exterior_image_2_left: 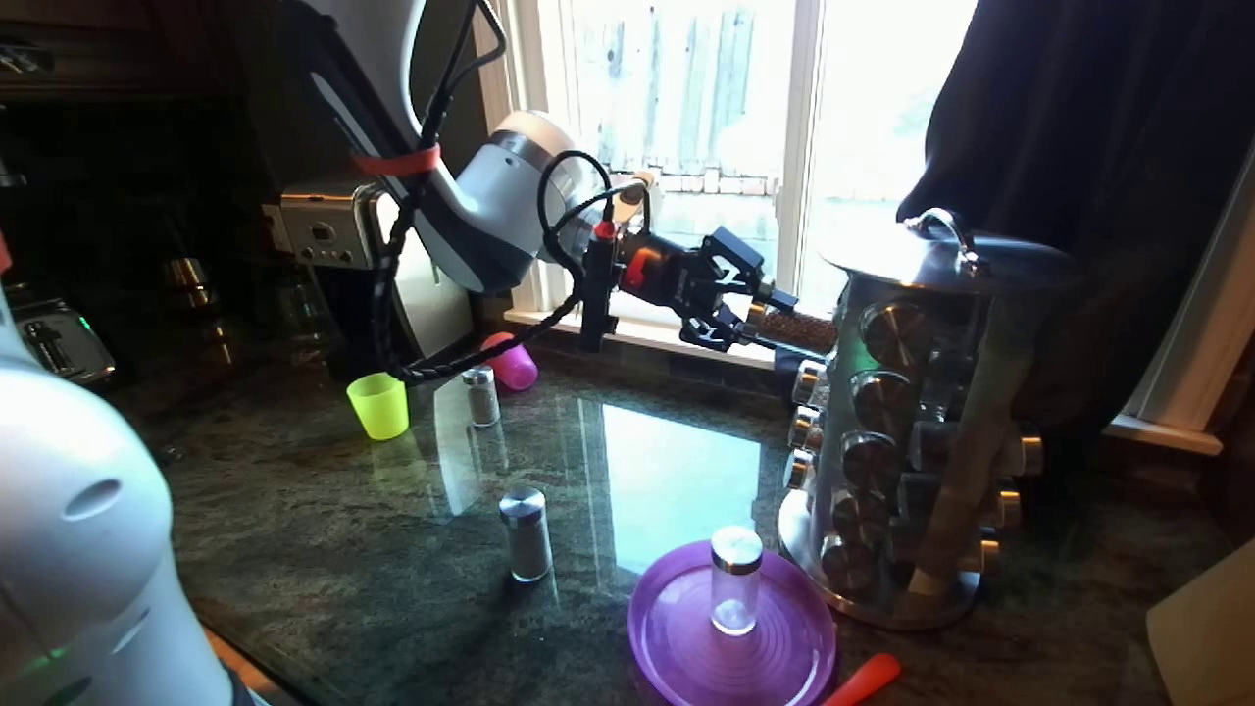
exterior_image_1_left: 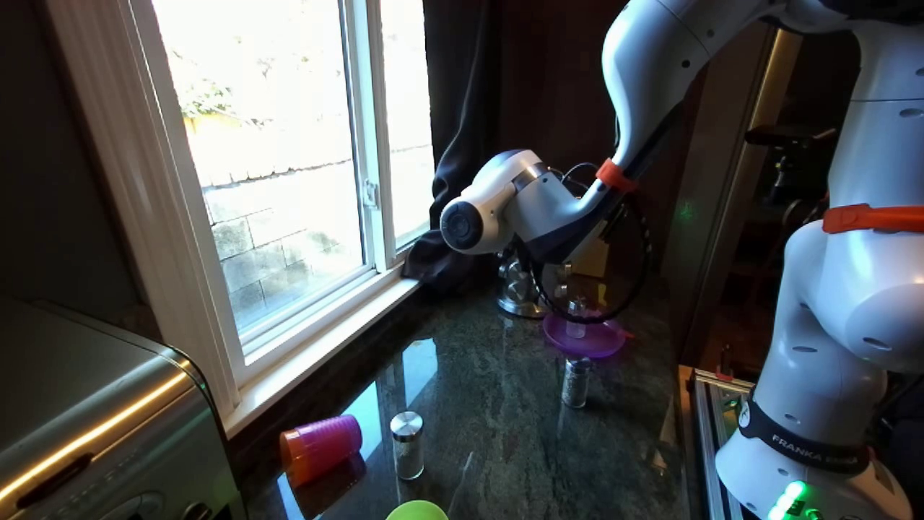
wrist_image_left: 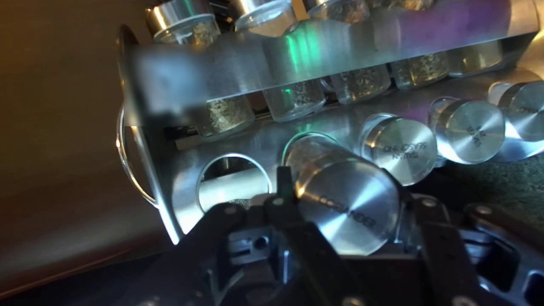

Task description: Put the spice bottle on the rack

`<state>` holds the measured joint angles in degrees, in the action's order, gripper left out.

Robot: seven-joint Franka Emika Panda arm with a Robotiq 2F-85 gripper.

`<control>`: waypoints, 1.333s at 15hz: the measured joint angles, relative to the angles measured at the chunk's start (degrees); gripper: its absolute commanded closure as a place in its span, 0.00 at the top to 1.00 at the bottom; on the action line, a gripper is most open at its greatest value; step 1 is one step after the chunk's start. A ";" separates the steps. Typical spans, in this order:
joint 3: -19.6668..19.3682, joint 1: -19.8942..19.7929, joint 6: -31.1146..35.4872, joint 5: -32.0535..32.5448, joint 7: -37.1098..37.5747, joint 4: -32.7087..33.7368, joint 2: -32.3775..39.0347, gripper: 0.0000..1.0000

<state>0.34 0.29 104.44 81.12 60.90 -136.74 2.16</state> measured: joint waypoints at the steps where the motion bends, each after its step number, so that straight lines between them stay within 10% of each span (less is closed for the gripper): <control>1: -0.12 -0.04 0.40 0.29 -0.05 0.06 -0.01 0.24; 20: -2.61 -2.52 6.61 2.68 -1.89 1.26 -1.46 0.24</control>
<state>-2.27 -2.23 111.04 83.79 59.02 -135.47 0.70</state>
